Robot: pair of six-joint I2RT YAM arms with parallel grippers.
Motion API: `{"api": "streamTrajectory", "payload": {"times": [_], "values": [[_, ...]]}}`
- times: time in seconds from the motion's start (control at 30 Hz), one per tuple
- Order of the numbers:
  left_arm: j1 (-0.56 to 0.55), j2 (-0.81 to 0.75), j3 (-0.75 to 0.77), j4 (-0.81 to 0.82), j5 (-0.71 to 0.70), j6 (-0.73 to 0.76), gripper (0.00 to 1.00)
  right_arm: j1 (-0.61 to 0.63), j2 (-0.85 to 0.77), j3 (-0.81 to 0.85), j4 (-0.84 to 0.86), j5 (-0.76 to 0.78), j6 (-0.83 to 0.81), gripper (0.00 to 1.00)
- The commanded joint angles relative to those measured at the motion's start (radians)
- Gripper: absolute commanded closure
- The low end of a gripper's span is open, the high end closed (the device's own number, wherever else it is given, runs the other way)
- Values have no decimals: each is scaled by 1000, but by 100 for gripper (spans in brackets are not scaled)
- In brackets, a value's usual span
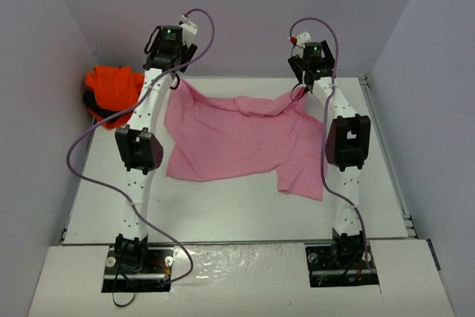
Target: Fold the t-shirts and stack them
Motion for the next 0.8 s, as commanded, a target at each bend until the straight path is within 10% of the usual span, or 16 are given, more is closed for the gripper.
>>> {"api": "streamTrajectory", "payload": {"times": [0.0,0.1,0.13,0.17,0.37,0.77], "values": [[-8,-304,-127,-63,89,-105,31,6,-228,-63,157,145,-34,0],[-13,-467,-332,-78,146,-122,77,4,-329,-174,164,139,-78,28],[-12,-515,-402,-76,163,-115,91,1,-372,-225,138,104,-87,54],[-20,-594,-520,-84,187,-89,100,-3,-447,-309,70,22,-93,100],[-15,-776,-797,-201,364,-49,100,18,-695,-558,-331,-357,-92,100],[-25,-779,-1115,-185,545,-26,100,75,-873,-795,-671,-540,-247,100]]}}
